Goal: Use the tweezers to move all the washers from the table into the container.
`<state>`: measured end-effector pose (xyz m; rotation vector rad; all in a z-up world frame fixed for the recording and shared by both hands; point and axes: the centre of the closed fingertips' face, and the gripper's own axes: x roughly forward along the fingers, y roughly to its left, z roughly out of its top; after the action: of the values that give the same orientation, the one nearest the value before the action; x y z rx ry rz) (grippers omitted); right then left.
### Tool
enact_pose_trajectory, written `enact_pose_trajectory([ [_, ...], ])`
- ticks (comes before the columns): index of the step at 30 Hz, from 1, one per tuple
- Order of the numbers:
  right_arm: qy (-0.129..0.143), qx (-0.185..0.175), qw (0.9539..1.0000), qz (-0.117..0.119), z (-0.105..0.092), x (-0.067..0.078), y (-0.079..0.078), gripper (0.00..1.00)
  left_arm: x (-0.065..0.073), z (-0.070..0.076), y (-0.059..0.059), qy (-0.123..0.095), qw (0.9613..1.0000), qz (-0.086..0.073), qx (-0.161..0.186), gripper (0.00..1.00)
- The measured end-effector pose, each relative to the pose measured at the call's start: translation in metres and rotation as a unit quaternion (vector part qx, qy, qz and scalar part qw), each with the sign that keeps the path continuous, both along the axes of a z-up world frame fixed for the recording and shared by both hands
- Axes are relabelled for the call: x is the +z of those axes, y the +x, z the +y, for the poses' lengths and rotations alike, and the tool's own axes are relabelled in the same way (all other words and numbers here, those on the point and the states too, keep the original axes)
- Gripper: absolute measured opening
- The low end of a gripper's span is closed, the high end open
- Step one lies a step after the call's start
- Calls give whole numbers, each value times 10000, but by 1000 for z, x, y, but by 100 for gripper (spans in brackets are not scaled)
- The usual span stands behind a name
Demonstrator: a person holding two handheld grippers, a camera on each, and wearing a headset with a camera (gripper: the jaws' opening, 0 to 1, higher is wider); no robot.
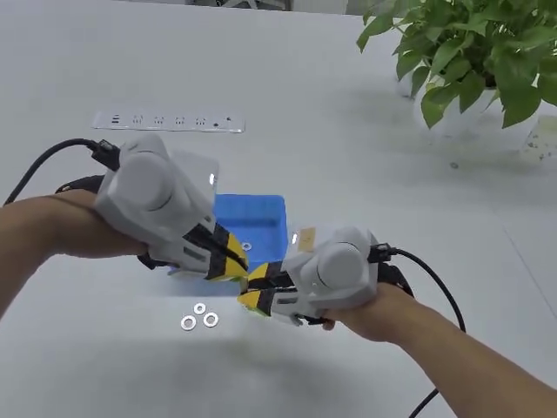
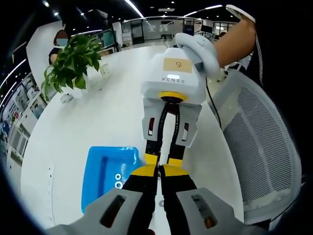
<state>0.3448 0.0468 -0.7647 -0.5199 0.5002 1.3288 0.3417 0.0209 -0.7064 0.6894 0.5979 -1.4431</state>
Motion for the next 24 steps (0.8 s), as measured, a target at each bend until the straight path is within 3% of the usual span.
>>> enact_pose_trajectory([
  [13,-12,61,9998,-174,2,20,0,11,20,2,-1,-63,10000,-44,40,6],
  [24,63,110,9993,-341,7,42,7,11,42,5,3,-87,9998,-178,83,6],
])
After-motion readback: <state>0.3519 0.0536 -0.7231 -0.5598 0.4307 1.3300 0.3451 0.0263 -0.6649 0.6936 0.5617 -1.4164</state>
